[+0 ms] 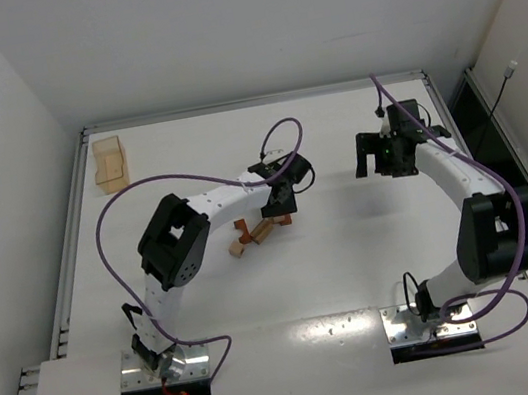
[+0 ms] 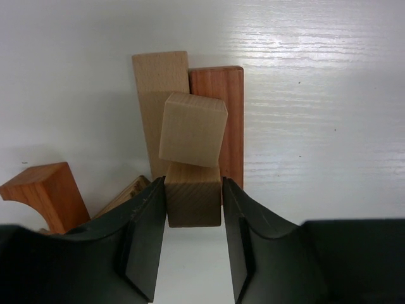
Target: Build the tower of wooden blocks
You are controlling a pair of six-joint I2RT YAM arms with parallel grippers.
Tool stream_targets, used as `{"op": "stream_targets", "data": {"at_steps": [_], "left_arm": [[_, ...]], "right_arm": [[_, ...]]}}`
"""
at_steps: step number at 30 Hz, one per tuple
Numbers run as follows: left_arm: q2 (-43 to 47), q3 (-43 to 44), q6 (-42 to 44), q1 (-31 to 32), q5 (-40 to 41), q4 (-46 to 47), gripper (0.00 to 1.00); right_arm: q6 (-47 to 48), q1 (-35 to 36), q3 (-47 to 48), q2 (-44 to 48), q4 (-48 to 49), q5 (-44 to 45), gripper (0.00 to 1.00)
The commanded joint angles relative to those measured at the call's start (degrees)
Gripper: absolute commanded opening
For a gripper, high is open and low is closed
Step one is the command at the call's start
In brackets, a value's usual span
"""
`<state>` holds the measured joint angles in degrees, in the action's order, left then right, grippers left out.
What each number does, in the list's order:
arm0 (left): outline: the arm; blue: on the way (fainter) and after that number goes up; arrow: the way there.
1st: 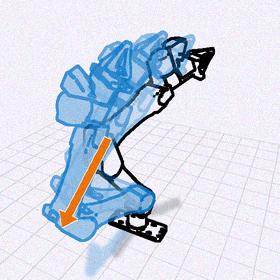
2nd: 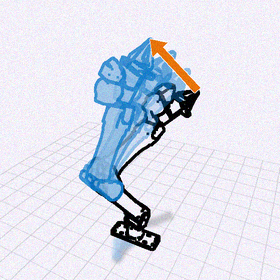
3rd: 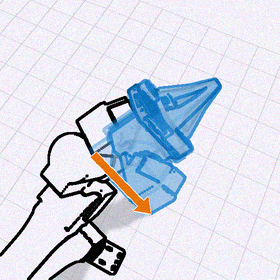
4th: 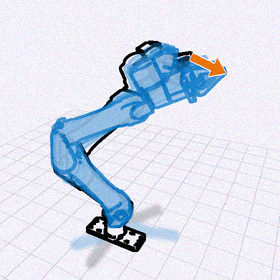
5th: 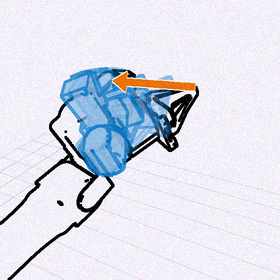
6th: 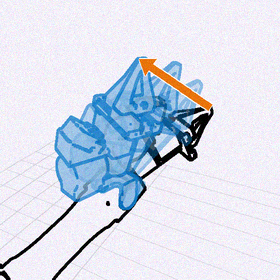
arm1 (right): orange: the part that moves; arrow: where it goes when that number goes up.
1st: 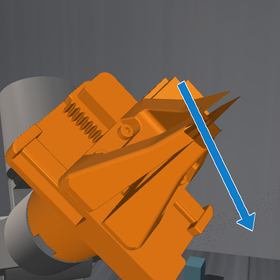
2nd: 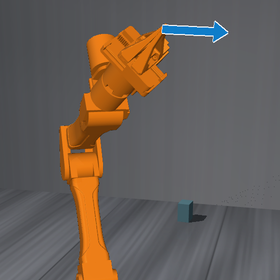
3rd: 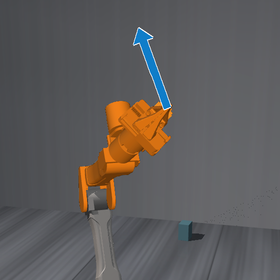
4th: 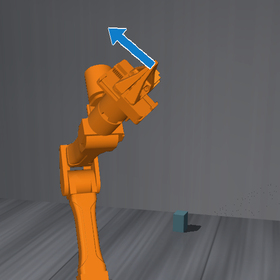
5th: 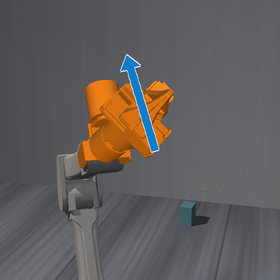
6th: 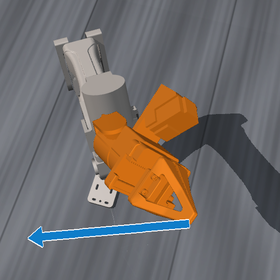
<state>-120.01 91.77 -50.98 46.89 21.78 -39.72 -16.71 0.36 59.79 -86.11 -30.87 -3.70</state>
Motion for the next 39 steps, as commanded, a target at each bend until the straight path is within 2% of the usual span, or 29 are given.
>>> {"op": "stream_targets", "data": {"at_steps": [1, 4, 7, 17, 25, 27, 31, 34, 36, 37, 38, 39], "left_arm": [[-1.5, 1.1, 0.7, -0.5, -1.6, 1.1, 0.37], [-1.5, 0.5, 0.7, -0.5, -2.1, 1.6, 0.52], [-1.5, 0.0, 1.3, -0.5, -2.1, 2.2, 0.60], [1.7, 0.0, 1.9, -0.5, -0.7, 2.2, 0.60], [12.1, -1.2, 4.4, 2.5, 4.8, 4.1, 0.65], [16.2, -3.4, 5.1, 3.9, 6.6, 4.7, 0.70], [23.2, -10.1, 6.6, 3.9, 8.0, 7.0, 0.70], [28.1, -18.0, 11.0, 1.1, 4.4, 9.9, 0.70], [29.6, -23.0, 16.5, -0.7, -3.6, 10.8, 0.67], [30.8, -24.4, 23.4, -2.0, -6.6, 11.9, 0.67], [30.8, -25.2, 26.9, -2.5, -12.8, 12.0, 0.67], [31.3, -25.8, 28.5, -2.5, -13.6, 12.0, 0.67]], "right_arm": [[-0.8, 0.2, 1.2, 0.1, 2.0, -1.0, 0.99], [-0.8, 0.2, 1.2, 0.1, 2.0, -1.0, 0.99], [-0.8, 0.2, 1.2, 0.1, 2.0, -1.0, 0.99], [-0.8, 0.2, 1.2, 0.1, 2.0, -1.0, 0.99], [-0.8, 0.2, 0.7, 2.4, 2.6, -1.0, 0.99], [-0.8, 0.2, 0.7, 3.0, 2.6, -1.0, 0.99], [0.3, 0.2, 0.2, 4.6, 2.6, -1.0, 0.99], [1.5, 0.7, 0.2, 5.9, 2.6, -1.0, 0.99], [2.2, 0.7, -0.4, 6.5, 2.6, -1.6, 0.99], [2.2, 0.7, -0.4, 6.5, 2.6, -2.4, 0.99], [3.0, 0.7, -0.4, 7.1, 2.6, -2.4, 0.99], [3.5, 0.7, -0.9, 7.1, 2.6, -3.1, 0.99]]}}
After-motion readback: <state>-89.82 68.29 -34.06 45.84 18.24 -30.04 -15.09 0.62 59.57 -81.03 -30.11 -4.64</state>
